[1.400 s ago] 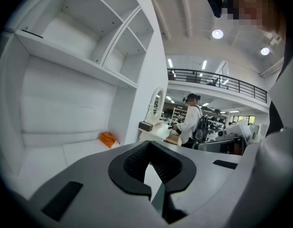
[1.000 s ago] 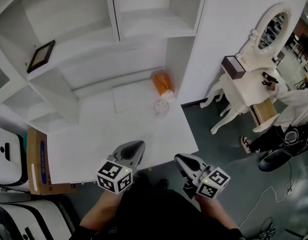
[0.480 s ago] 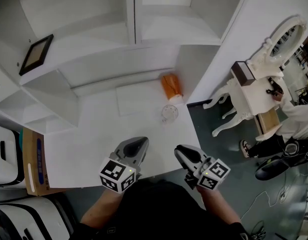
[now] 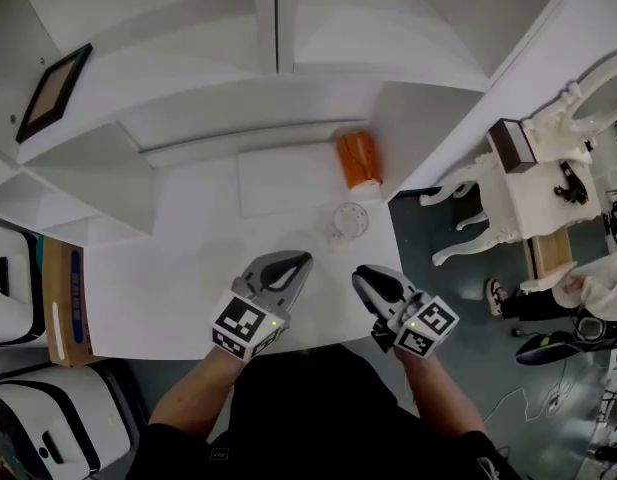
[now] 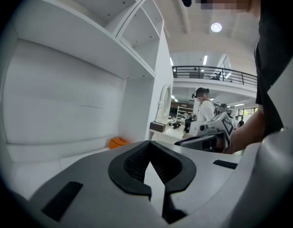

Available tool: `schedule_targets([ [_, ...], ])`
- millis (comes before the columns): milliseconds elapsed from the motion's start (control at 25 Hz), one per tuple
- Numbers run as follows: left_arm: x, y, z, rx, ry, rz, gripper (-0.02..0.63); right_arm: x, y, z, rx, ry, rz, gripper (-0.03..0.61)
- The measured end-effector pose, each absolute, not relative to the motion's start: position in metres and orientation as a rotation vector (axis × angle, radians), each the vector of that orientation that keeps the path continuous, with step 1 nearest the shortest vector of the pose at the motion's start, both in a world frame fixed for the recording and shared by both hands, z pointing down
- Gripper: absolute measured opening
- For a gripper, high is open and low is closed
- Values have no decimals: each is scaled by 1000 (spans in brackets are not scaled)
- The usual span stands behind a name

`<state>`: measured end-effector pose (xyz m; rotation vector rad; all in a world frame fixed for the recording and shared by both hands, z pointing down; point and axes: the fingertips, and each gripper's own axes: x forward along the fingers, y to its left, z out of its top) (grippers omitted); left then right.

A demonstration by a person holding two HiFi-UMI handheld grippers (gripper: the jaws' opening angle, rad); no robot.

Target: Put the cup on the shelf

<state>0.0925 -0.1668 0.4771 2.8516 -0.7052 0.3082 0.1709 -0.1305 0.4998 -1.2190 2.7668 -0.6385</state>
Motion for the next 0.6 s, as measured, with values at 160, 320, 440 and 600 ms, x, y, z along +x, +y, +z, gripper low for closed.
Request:
schedule_targets([
  [160,111,-172,494,2824,-693,292,11,185,-147,523,-1213,2780,-655,20],
  [320,121,-172,517,2783,-694,286,11,192,-161,553,-1217,2805,-693,20],
  [440,127,-177,530,2754,-684,267,11,195,-176,570,-1217,2825,-681,20],
  [600,129,-177,541,2733,-646,254,11,193,-184,594,-1203,2812,-717,88],
])
